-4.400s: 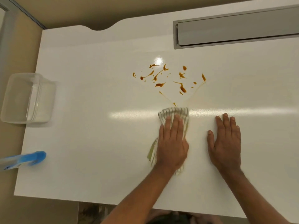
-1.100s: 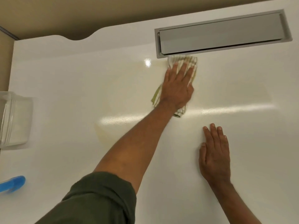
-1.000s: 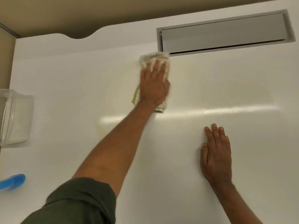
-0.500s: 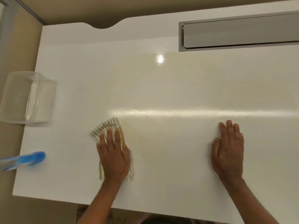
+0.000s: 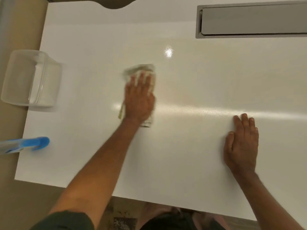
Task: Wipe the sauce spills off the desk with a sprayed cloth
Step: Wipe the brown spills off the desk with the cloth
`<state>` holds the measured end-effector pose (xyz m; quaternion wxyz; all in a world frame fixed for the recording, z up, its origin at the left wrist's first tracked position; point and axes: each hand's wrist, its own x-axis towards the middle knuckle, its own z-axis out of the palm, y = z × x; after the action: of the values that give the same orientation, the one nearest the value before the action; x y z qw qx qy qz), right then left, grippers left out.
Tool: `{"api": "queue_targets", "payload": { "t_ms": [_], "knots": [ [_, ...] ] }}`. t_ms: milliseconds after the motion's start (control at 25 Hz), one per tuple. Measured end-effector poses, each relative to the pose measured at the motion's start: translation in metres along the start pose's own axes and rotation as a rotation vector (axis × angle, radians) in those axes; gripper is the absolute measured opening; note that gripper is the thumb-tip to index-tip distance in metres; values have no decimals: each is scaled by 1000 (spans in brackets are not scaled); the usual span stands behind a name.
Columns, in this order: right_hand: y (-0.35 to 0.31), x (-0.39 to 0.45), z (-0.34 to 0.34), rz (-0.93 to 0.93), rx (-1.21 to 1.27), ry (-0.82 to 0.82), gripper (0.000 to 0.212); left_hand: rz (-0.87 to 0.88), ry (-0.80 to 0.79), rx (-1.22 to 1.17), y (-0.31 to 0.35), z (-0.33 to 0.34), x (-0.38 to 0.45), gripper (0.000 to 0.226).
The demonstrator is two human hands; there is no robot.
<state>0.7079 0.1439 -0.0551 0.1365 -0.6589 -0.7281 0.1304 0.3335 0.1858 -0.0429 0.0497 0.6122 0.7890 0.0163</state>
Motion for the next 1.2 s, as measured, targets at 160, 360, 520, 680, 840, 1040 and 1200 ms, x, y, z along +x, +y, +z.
{"api": "queue_targets", "payload": {
  "t_ms": [160,360,520,680,840,1040,1200],
  "knots": [
    [-1,-1,1,18,-5,2,57,-312,33,-23,-59,-9,-118,66],
    [-1,0,1,8,-15,9,57,93,-182,-85,109,18,-248,76],
    [1,-1,0,-24,4,16,57,375,-153,-151,171,23,-182,76],
    [0,-1,-1,-9,9,19,57,356,-145,-175,176,8,-35,71],
    [2,0,0,-7,37,13,56,79,-79,-69,56,-5,49,67],
    [-4,0,-5,2,22,-16,57,-399,12,-36,-77,-20,-106,63],
    [-5,0,-4,21,12,-43,59,-456,-77,-50,-1,-1,-243,66]
  ]
}}
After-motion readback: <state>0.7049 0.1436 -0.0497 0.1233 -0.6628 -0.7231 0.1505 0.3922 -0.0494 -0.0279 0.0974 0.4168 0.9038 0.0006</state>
